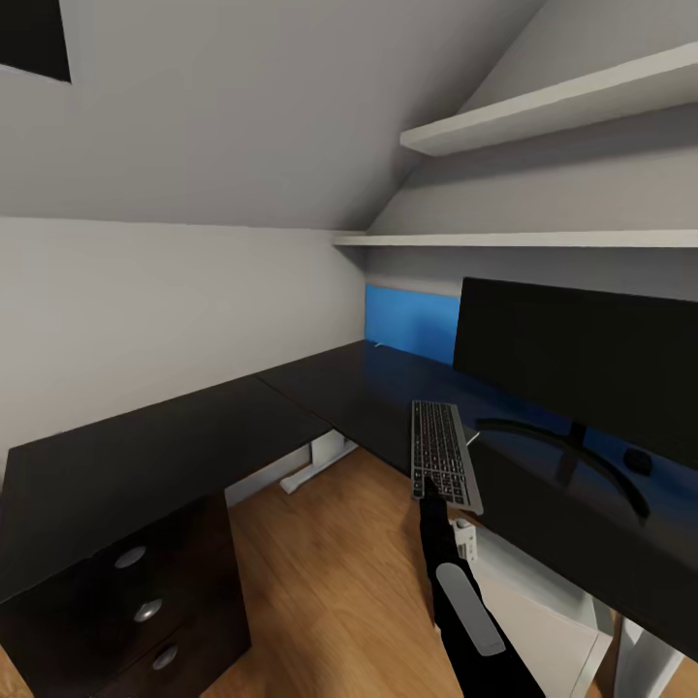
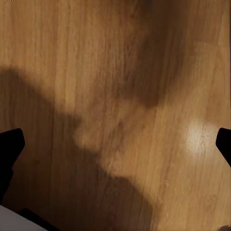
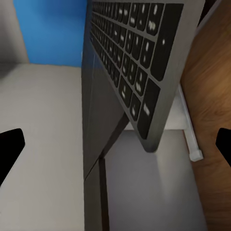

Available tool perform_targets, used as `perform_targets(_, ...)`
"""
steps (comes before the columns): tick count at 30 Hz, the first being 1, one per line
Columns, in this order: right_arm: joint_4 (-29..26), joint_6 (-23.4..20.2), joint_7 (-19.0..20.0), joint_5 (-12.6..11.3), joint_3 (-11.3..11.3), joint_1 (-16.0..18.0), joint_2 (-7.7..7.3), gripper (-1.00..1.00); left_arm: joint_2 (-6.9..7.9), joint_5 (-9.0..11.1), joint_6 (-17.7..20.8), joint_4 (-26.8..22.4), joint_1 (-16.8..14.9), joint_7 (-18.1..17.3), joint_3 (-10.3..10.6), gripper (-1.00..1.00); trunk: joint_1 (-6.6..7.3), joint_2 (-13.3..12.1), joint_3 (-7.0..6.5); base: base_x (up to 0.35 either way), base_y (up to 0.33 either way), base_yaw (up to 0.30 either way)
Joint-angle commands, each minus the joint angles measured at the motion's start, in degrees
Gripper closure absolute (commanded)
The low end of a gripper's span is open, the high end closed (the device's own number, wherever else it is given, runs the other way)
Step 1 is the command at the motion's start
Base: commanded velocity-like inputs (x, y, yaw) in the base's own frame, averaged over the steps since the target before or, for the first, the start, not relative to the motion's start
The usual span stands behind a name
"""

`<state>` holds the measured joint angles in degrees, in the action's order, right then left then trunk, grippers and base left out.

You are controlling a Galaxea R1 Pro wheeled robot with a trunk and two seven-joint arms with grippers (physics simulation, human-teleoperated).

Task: In the bedroom, organize the workspace by keeping the computer under the desk, ensuring the monitor is on the desk, placing the keyboard on the desk next to the monitor, placing the mouse on the desk next to the keyboard, moving the folder from the swivel chair onto the desk next to the mouse, stacking the notebook on top of the folder with the pen on top of the notebook, and positioning the swivel chair next to the desk.

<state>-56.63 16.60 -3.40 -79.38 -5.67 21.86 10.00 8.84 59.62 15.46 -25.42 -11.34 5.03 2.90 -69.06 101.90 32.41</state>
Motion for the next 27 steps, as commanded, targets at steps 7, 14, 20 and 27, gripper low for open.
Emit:
perform_targets(7,0.01,0.3,-0.2,-0.43,0.09,0.1,0.0,-1.0,0.17,-0.25,0.03,-0.17,0.44,0.19,0.95,-1.0,0.0,0.03,0.07,0.0,0.031,0.0)
perform_targets(14,0.11,0.28,-0.21,-0.42,0.44,0.12,0.0,-1.0,0.07,-0.34,-0.04,-0.08,0.68,0.15,1.01,-1.0,0.0,0.03,0.07,0.0,0.108,0.0)
perform_targets(20,0.12,0.27,-0.21,-0.49,0.55,0.13,0.0,-1.0,0.06,0.32,0.02,-0.16,0.7,0.51,0.52,-1.0,-0.21,0.43,0.24,0.0,0.018,0.0)
perform_targets(27,0.12,0.27,-0.22,-2.27,0.64,0.19,0.0,-1.0,0.07,0.6,0.08,-0.23,0.7,0.58,0.36,-1.0,-1.75,3.24,1.5,0.0,0.003,0.0)
